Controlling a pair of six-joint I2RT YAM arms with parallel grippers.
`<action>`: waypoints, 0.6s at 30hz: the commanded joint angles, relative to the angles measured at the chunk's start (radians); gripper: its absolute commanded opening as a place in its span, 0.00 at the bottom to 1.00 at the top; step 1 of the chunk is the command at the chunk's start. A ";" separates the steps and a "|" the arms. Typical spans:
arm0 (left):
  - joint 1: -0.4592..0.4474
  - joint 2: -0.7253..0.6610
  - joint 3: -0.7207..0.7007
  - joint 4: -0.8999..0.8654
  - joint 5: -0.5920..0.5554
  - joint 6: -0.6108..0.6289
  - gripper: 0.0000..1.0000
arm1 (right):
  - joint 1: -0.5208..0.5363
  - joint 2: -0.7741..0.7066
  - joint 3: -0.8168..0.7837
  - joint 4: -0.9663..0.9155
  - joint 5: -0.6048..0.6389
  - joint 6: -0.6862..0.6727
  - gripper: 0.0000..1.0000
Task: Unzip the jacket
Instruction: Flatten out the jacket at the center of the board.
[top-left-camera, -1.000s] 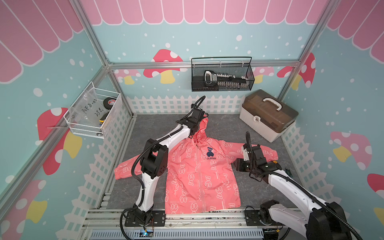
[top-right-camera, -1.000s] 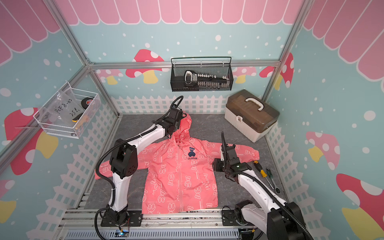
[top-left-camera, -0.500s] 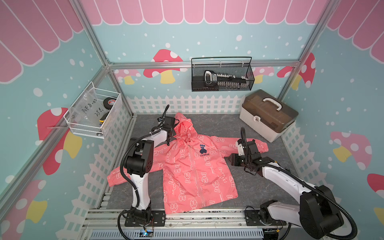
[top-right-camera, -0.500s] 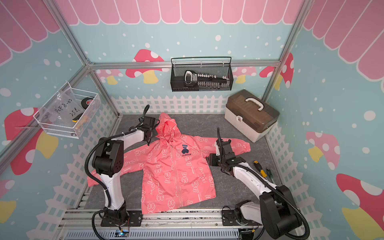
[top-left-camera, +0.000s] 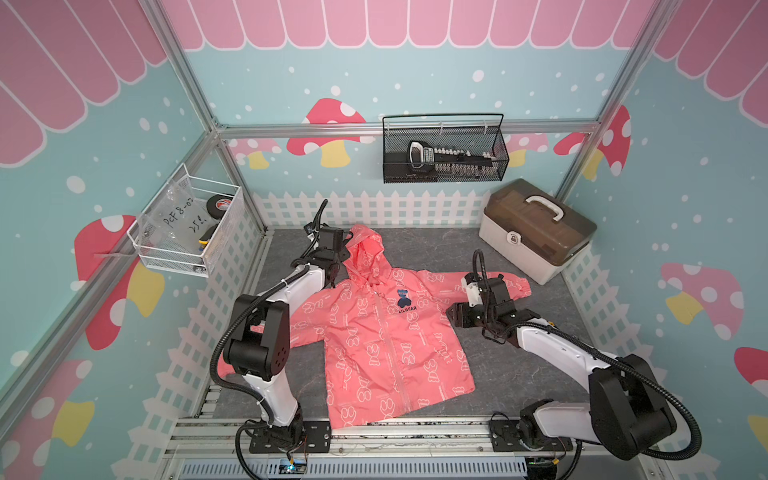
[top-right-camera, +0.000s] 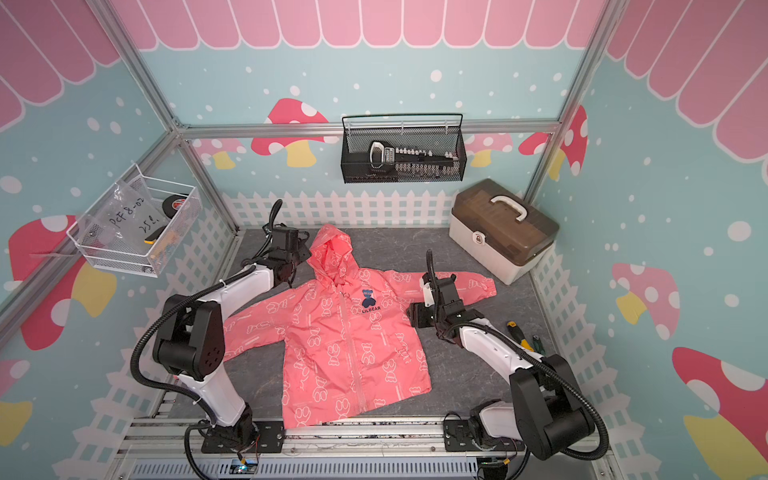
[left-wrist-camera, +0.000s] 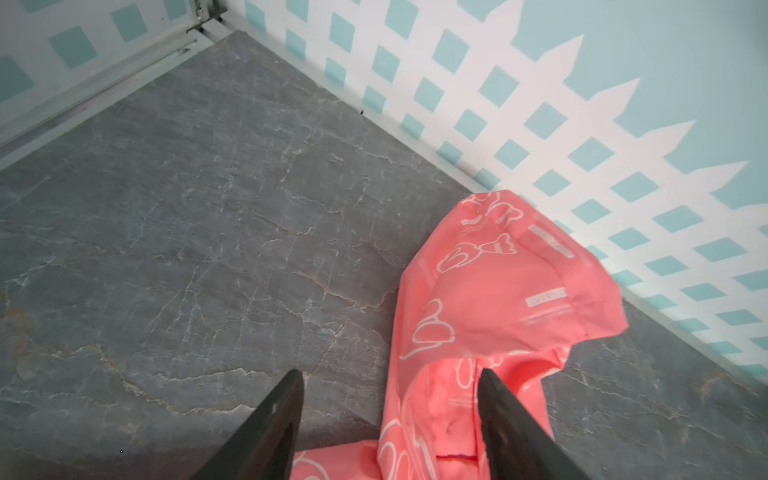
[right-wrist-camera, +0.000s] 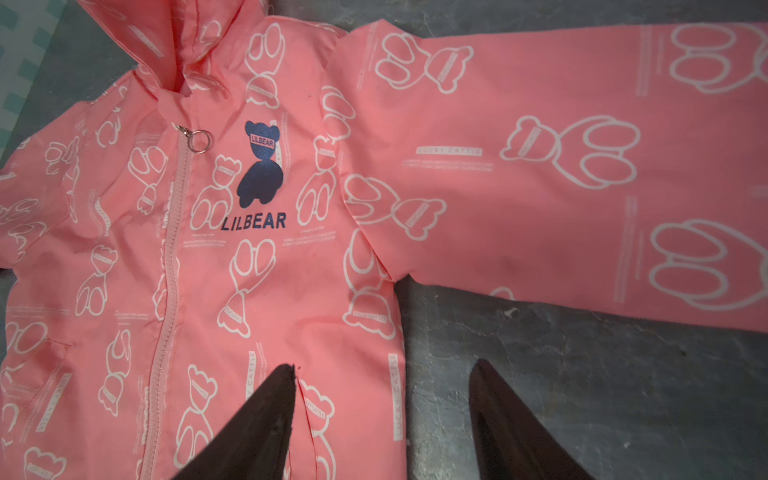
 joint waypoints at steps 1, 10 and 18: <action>-0.038 0.016 0.077 0.017 0.083 0.122 0.69 | 0.006 0.052 0.030 0.147 -0.042 -0.051 0.66; -0.171 0.230 0.377 -0.210 0.043 0.307 0.82 | 0.007 0.177 0.105 0.262 -0.114 -0.005 0.67; -0.144 0.283 0.377 -0.231 0.094 -0.139 0.99 | 0.010 0.158 0.044 0.295 -0.092 -0.020 0.70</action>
